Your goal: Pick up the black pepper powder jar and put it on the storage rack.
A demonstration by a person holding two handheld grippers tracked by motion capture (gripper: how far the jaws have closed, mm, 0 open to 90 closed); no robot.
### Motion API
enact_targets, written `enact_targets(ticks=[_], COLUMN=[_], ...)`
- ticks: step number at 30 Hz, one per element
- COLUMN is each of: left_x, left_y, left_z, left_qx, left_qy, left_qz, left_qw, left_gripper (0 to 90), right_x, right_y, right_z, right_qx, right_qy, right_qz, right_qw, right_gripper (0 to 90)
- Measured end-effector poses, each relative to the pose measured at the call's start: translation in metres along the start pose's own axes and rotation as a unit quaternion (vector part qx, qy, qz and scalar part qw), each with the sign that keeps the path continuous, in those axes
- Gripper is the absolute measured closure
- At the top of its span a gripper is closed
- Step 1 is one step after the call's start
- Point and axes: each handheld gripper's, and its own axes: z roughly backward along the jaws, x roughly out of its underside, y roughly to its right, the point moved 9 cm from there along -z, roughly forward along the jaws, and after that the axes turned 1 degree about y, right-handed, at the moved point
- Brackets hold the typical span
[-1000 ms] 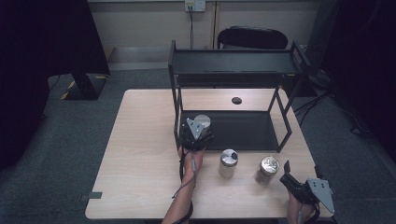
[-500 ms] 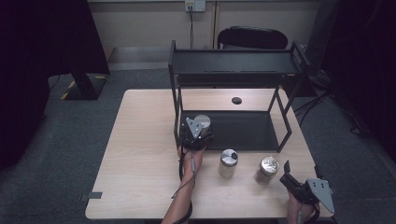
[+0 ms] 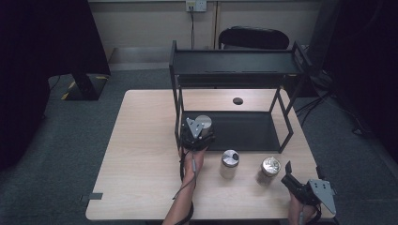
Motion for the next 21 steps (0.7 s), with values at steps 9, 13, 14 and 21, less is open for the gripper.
enact_targets(ticks=[9,13,14,21], left_x=[-0.0007,-0.0006,-0.0008,-0.0035], left_y=[0.0002,0.0009,0.0012,0.0013], left_z=[0.0001,0.0002,0.0004,0.0018], left_qx=[-0.006,-0.006,-0.009,-0.005], left_qy=[-0.002,-0.001,0.000,0.002], left_qz=[0.003,0.001,0.001,0.000], left_qw=[1.0000,1.0000,1.0000,1.0000], left_gripper=[27.1,25.9,25.4,21.6], right_x=[-0.0001,-0.0001,-0.0001,-0.0001], right_y=[-0.0001,-0.0001,-0.0002,-0.0002], right_z=[-0.0001,-0.0001,-0.0001,-0.0002], right_qx=[0.000,0.000,0.000,0.000], right_qy=[0.000,-0.001,-0.001,-0.001], right_qz=[0.001,0.000,0.000,0.001], right_qw=[1.0000,1.0000,1.0000,1.0000], right_gripper=[0.8,0.8,0.8,0.8])
